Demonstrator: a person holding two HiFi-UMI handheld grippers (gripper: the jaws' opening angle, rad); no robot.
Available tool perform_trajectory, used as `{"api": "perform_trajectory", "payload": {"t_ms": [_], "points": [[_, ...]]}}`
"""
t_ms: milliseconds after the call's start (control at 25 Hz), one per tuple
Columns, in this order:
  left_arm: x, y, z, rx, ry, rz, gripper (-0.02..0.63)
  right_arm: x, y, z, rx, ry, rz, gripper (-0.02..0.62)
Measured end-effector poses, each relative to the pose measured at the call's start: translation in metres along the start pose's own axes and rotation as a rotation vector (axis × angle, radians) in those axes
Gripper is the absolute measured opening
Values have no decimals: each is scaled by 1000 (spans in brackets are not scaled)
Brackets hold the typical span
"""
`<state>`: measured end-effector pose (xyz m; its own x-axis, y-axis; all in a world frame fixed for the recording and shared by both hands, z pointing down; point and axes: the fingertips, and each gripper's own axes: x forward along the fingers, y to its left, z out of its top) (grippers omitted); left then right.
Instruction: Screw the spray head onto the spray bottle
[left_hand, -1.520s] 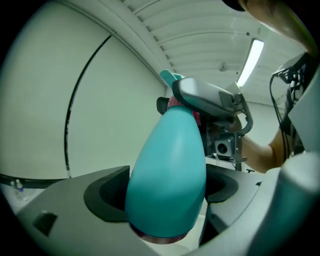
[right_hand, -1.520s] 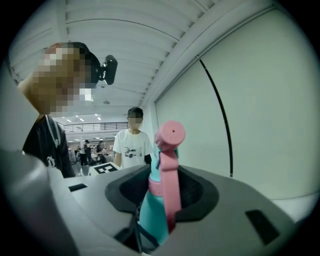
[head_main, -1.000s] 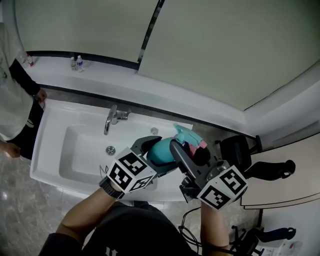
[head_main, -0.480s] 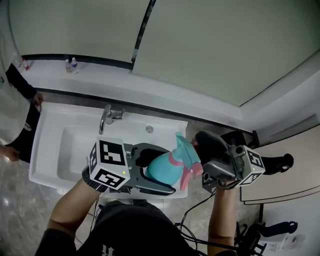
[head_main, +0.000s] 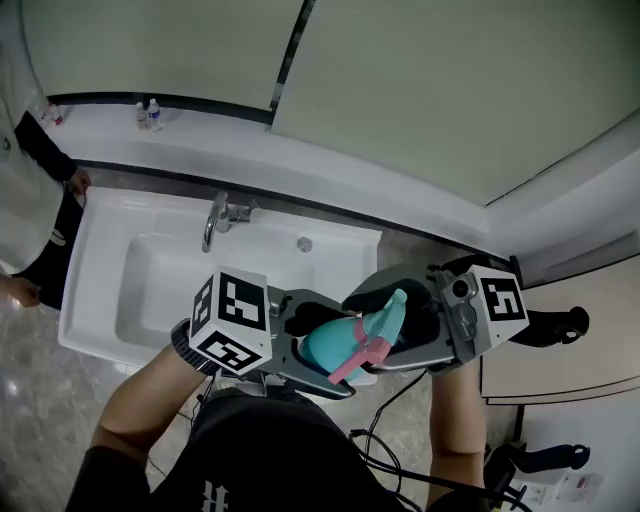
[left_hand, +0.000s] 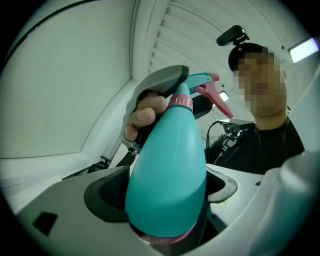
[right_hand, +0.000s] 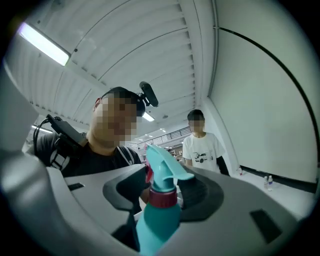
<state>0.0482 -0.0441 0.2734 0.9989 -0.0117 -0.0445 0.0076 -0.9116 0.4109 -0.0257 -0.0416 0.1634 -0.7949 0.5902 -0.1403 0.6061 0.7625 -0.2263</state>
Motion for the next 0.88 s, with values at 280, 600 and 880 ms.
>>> {"api": "perform_trajectory", "payload": {"t_ms": [280,600,880], "points": [[-16,28,-3,34,3,182,422,-3,-31,-8,-46,45,-262,132],[-41,78,-3,92,23,556,422,-32,-78,-18,-79,40,-748,132],[-67,117,-16,200,109,947,422,-60,-109,-37,23,-47,-1078,130]]}}
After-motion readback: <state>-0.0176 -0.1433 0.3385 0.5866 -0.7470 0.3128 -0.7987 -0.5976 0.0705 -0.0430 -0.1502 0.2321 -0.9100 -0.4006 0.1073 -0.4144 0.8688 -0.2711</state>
